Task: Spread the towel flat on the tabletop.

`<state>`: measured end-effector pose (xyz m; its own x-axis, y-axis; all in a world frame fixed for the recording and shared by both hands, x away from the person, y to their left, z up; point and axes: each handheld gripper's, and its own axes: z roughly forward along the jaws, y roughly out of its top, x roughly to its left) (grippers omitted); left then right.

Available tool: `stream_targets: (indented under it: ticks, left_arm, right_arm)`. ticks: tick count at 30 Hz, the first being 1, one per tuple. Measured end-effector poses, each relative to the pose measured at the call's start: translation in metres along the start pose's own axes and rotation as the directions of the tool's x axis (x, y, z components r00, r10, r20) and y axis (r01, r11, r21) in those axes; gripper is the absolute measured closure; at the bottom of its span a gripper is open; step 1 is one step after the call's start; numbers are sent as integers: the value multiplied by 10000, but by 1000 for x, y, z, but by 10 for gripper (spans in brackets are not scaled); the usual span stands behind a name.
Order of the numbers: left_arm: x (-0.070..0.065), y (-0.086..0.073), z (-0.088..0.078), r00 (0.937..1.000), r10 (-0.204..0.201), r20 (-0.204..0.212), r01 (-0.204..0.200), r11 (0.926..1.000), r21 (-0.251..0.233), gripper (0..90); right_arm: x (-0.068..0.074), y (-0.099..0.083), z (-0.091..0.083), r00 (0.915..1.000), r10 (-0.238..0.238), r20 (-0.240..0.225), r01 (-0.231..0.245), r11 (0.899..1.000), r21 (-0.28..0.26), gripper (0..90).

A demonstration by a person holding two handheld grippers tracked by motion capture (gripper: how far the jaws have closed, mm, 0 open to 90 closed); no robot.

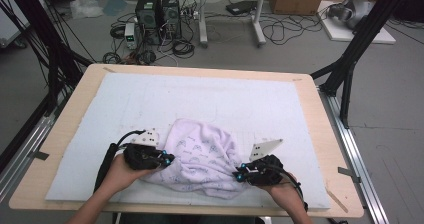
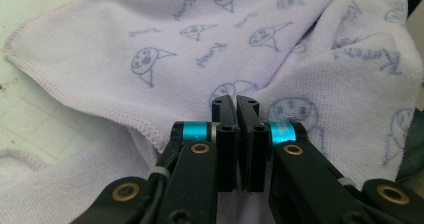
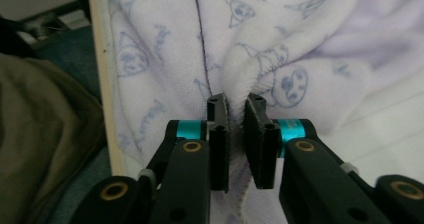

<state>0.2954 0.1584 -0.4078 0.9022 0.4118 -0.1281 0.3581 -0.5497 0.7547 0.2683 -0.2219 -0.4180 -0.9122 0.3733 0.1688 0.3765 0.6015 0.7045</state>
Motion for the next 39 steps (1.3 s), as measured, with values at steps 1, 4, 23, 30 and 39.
stream_targets:
  ticks: [1, 4, 23, 30, 39]
  left_arm:
    - [1, 1, -1, 10000, -13, 3, 13, 10000, -25, 844]
    - [6, 9, -10, 9999, -56, -155, 53, 9998, -188, 690]
    - [68, 26, 52, 9764, -968, -1933, 1218, 9851, 1215, 664]
    - [69, 26, 48, 9792, -898, -1820, 1181, 9814, 1510, 883]
    - [69, 28, 14, 9613, -1017, -2562, 1149, 9927, 368, 885]
  right_arm:
    - [0, 0, 1, 10000, 12, -75, -13, 9999, -132, 735]
    - [-4, 7, -6, 9999, 41, -113, -49, 9974, -716, 641]
    - [-74, 20, 30, 9793, 1739, 1037, -1694, 9843, -505, 701]
    - [-75, 40, 27, 9866, 1154, 1154, -1184, 9928, 196, 867]
    - [-82, 80, -22, 8974, 1081, 4278, -417, 9860, -1617, 686]
